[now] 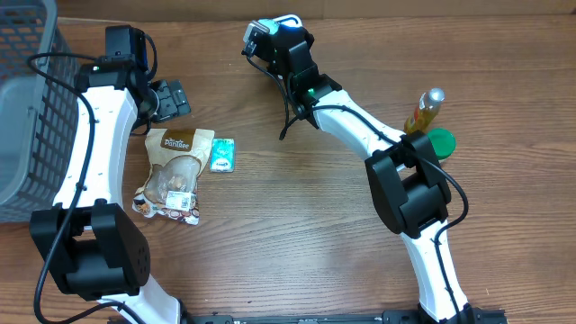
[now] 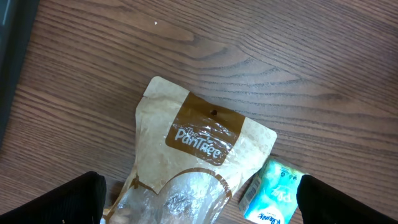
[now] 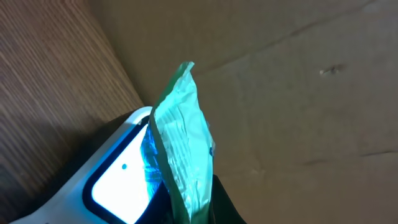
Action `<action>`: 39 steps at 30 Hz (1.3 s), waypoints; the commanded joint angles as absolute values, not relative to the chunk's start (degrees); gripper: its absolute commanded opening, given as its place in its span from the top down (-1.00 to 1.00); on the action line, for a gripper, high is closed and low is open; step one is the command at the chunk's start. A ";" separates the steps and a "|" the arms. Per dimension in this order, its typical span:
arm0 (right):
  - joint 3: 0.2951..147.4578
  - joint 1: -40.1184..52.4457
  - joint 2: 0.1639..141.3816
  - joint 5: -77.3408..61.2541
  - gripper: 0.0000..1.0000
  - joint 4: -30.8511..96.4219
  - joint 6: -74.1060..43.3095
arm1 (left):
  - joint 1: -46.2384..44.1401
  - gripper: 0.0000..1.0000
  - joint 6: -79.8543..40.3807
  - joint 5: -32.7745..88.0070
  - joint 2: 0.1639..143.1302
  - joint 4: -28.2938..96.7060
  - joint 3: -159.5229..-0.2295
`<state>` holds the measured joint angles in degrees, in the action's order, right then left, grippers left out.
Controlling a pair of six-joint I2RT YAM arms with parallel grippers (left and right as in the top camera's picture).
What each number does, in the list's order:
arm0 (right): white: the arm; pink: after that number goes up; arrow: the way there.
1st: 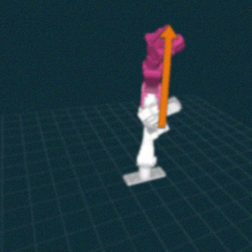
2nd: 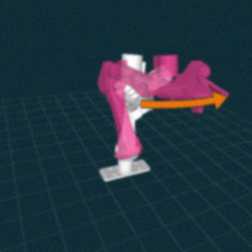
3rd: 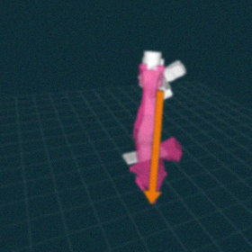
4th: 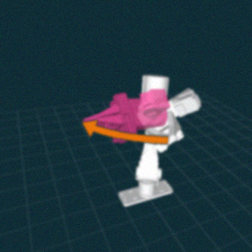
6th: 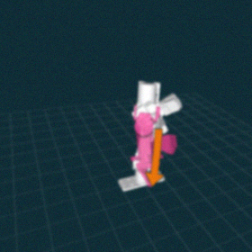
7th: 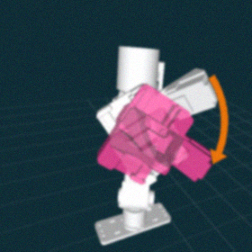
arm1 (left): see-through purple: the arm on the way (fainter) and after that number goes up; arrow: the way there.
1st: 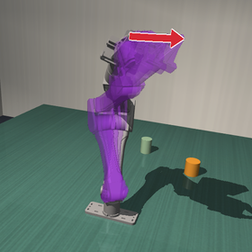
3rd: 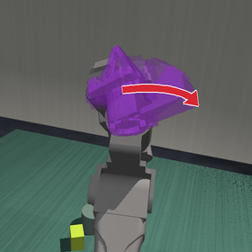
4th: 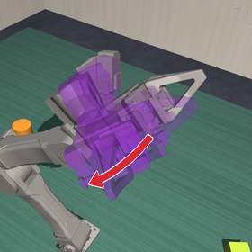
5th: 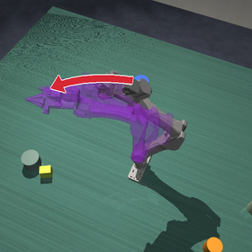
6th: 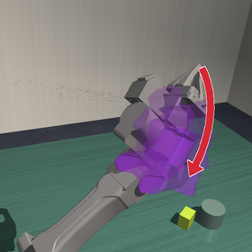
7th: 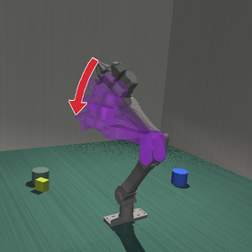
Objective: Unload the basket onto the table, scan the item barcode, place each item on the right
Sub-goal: 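Lift the teal wipes packet with the right gripper to the white scanner, then carry the packet back down and set it on the table right of center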
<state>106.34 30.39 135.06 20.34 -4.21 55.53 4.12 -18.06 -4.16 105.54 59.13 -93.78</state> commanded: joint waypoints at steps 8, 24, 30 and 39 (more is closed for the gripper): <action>106.94 30.26 134.82 18.74 0.92 0.89 49.04 | 3.79 -0.99 -18.04 -4.89 104.99 59.11 -94.24; 107.00 30.26 131.76 19.86 0.93 4.16 43.05 | 3.79 -0.99 -18.02 -4.89 104.99 59.11 -94.24; 107.00 30.26 119.83 18.85 0.93 14.15 26.81 | 3.79 -0.99 -18.04 -4.89 104.99 59.11 -94.24; 107.00 28.27 111.02 -2.22 0.92 55.20 3.70 | 3.79 -0.99 -18.04 -4.89 104.99 59.11 -94.24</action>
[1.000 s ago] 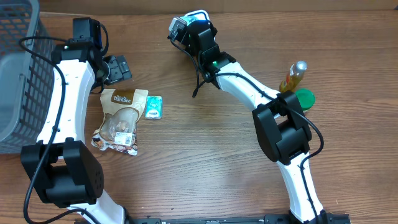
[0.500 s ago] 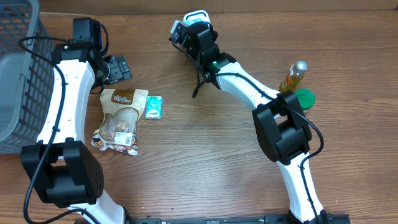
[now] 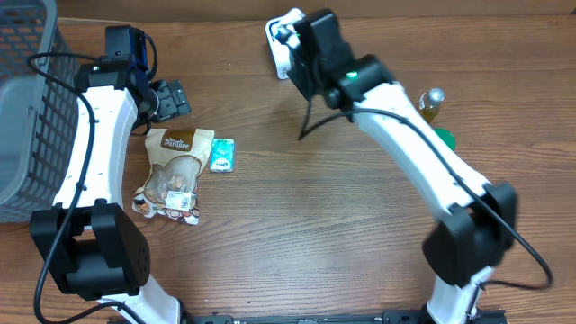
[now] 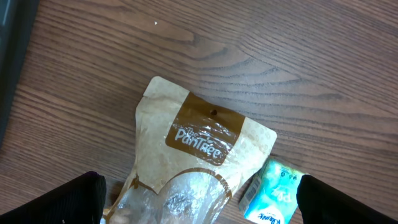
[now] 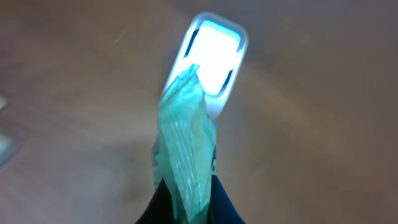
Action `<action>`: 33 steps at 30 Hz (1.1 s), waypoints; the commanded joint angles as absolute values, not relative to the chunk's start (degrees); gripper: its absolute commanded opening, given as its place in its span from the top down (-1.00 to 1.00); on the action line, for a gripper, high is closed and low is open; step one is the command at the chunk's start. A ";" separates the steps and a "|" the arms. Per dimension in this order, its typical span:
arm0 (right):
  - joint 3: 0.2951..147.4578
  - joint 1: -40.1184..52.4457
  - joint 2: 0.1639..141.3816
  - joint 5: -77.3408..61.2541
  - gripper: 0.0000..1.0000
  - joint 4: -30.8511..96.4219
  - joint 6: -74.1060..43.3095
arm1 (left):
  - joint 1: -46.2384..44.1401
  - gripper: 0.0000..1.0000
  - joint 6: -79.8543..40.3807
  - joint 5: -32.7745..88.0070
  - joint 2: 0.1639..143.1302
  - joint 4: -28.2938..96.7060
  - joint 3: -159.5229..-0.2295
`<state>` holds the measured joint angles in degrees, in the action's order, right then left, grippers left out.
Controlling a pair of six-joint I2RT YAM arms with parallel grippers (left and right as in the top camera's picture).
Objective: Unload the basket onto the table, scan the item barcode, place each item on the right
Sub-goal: 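Carry the packet back down and set it on the table right of center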
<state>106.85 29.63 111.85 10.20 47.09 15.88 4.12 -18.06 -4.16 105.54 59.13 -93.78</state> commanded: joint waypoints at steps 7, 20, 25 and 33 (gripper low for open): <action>103.04 27.24 111.70 -19.40 0.85 78.94 2.76 | 3.79 -0.99 -18.04 -4.89 104.99 59.11 -94.24; 90.98 27.22 111.72 -12.91 0.85 75.68 2.98 | 3.79 -0.99 -18.02 -4.89 104.99 59.11 -94.24; 90.00 27.14 111.72 -10.48 0.85 73.95 2.98 | 3.79 -0.99 -18.02 -4.89 104.99 59.11 -94.24; 90.00 27.11 111.72 -10.48 0.84 72.42 2.98 | 3.79 -0.99 -18.02 -4.89 104.99 59.11 -94.24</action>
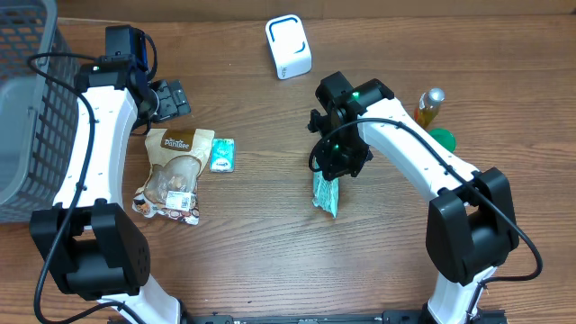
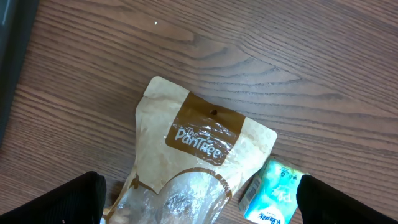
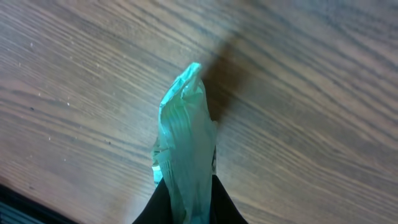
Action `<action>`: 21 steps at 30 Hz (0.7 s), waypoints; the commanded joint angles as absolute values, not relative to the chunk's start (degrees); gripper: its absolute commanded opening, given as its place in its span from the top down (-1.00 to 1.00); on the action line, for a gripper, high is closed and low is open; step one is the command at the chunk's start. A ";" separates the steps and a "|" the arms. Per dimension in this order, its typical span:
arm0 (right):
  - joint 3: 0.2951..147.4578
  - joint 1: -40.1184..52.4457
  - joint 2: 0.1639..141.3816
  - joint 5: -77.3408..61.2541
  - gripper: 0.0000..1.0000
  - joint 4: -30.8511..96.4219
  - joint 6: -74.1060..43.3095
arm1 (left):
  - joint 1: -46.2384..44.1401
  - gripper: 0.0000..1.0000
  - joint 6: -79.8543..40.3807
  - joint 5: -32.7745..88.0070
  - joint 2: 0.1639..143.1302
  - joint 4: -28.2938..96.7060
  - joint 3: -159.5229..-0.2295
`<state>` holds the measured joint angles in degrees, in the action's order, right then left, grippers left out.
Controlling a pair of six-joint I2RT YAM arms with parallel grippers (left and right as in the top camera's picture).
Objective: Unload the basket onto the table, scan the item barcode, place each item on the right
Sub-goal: 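Carry the packet back down and set it on the table right of center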
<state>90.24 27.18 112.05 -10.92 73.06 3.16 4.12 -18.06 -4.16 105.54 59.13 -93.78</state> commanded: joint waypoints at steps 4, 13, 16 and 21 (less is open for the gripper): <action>90.00 27.11 111.72 -8.93 0.84 71.83 2.98 | 3.79 -0.99 -18.02 -4.89 104.99 59.11 -94.24; 90.00 26.96 111.74 -3.40 0.66 69.38 2.96 | 3.79 -0.99 -18.02 -4.89 104.99 59.11 -94.24; 90.00 26.87 111.77 -1.93 -0.07 67.85 2.66 | 3.79 -0.99 -18.02 -4.89 104.99 59.11 -94.24; 90.00 26.87 111.79 3.99 -0.72 61.69 -11.44 | 3.79 -0.99 -18.02 -4.89 104.99 59.11 -94.24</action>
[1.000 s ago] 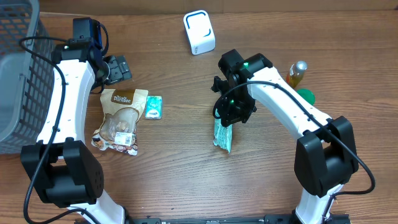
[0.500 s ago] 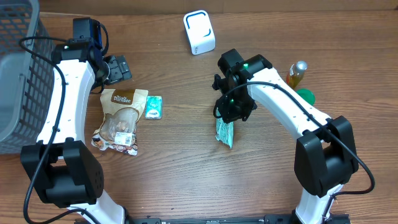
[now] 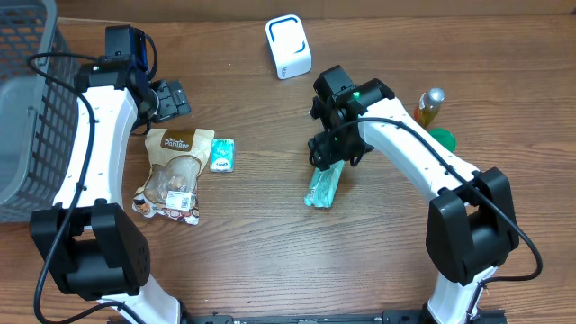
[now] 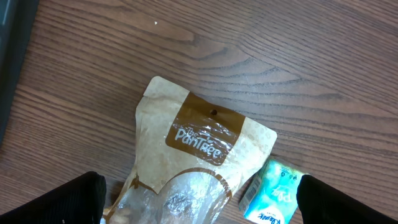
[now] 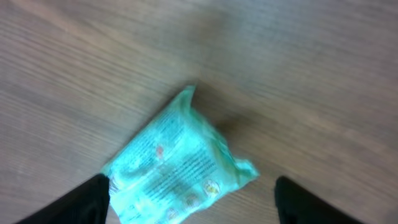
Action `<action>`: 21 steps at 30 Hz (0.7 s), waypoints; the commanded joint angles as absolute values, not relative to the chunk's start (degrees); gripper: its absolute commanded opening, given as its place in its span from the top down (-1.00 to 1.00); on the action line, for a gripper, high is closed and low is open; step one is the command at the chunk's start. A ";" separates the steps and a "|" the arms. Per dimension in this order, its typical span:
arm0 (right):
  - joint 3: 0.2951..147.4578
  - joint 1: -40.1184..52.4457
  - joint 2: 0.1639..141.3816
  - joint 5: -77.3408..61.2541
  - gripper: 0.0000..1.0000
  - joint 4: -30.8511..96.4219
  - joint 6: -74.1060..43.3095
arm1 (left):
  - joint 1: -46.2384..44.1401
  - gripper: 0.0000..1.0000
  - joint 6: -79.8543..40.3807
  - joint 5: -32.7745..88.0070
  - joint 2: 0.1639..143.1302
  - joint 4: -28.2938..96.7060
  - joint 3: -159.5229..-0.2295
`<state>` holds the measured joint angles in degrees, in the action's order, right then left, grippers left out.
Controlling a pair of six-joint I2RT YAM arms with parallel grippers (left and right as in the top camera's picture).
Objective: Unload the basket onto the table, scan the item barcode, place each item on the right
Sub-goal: 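Carry the packet back down and set it on the table right of center, then release the wipes packet and move the right gripper left toward the tissue pack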
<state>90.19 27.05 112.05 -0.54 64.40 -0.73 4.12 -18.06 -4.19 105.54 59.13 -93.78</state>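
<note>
A green packet lies flat on the table near the middle, also seen below the right wrist as the green packet. My right gripper hangs open just above it, its fingers wide apart on either side. The white barcode scanner stands at the back centre. My left gripper is open above a brown Pantree pouch and a small teal carton.
A grey basket stands at the far left. A bottle with a silver cap and a green lid sit at the right, behind my right arm.
My right gripper has opened and let go of the green packet, which now lies flat on the table instead of hanging upright in the jaws. The left arm has not moved.
My right gripper held the green packet at the scanner at the back. Then it held it in front of the scanner's lit face. Then it carried the packet down to the table's middle, and now the packet lies released there. The left arm stayed still throughout.
</note>
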 commanded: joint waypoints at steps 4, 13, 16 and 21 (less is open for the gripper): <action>90.00 27.94 111.87 -0.43 -0.78 57.71 -17.85 | 3.79 -0.99 -18.02 -4.89 104.99 59.11 -94.24; 89.95 35.24 112.60 -5.69 -1.00 55.02 -22.85 | 3.79 -0.99 -18.02 -4.89 104.99 59.11 -94.24; 89.95 37.63 112.92 -5.74 -1.00 54.37 -28.53 | 3.79 -1.00 -18.02 -4.89 104.99 59.11 -94.24; 89.95 40.71 113.19 -6.33 -1.00 54.22 -30.09 | 3.79 -0.99 -18.04 -4.89 104.99 59.11 -94.24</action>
